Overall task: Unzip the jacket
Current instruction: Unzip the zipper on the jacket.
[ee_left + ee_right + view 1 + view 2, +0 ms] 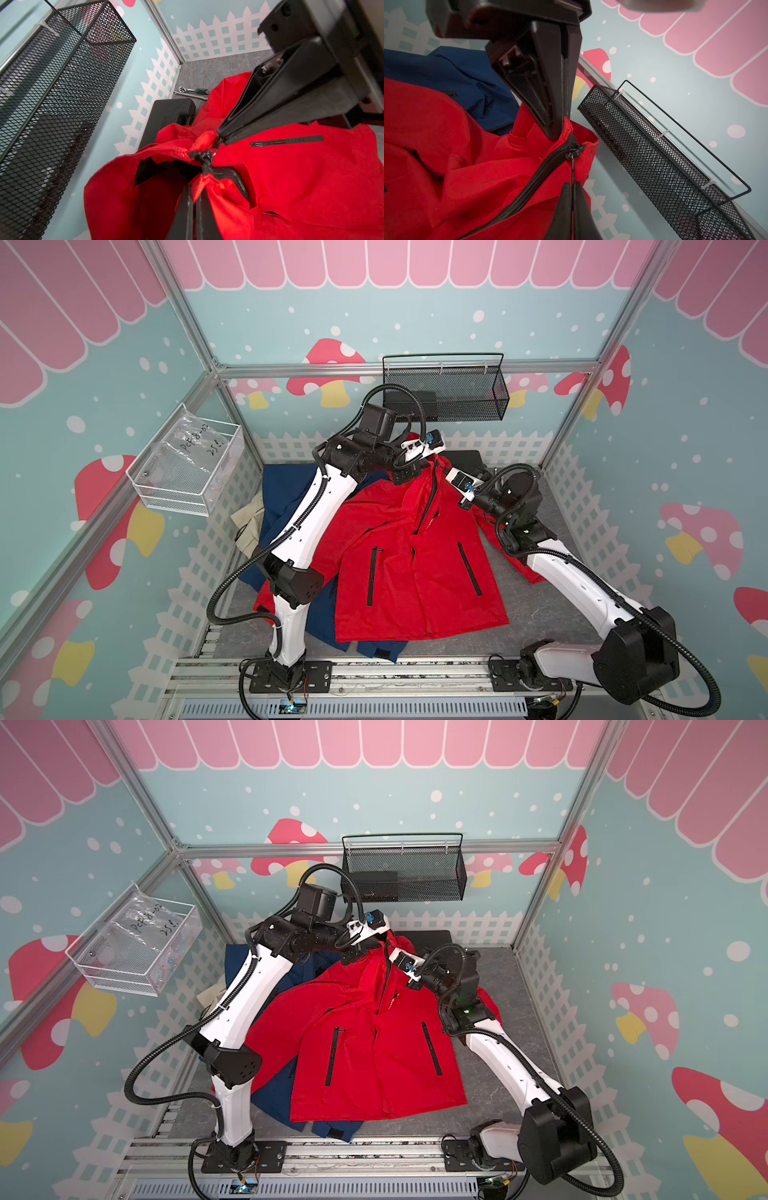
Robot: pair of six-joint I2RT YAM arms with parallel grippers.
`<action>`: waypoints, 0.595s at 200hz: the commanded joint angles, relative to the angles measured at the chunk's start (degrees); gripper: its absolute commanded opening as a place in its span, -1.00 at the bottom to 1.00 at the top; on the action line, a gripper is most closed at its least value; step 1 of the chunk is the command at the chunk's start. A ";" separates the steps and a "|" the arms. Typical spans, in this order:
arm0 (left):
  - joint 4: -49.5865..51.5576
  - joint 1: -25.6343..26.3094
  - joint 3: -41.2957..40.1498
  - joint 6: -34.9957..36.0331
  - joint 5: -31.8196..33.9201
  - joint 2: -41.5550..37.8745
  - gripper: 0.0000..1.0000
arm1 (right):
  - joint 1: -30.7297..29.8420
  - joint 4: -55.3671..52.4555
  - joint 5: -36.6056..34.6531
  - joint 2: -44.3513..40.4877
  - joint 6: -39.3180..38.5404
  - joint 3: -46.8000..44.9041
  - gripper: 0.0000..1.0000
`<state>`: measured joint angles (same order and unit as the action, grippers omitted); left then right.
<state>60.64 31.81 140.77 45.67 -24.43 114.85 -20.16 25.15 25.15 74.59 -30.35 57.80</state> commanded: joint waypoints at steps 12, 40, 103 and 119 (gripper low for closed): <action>-2.00 0.68 -0.41 1.44 0.23 -4.19 -1.00 | 0.82 4.58 5.74 0.94 1.46 -1.55 -0.79; -1.95 0.94 -0.41 1.25 -0.32 -3.94 -1.00 | 0.91 5.79 7.41 1.55 2.14 -1.46 -0.74; -1.94 1.43 -1.15 0.93 -0.80 -4.71 -1.00 | 1.00 11.09 6.23 2.67 5.24 -1.73 -0.70; -1.97 1.70 -1.56 1.00 -0.48 -4.89 -1.00 | 1.00 12.72 4.65 2.51 5.47 -2.10 -0.67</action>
<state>60.16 32.73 139.59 45.67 -23.70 113.51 -19.49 33.15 31.07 76.82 -26.02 56.73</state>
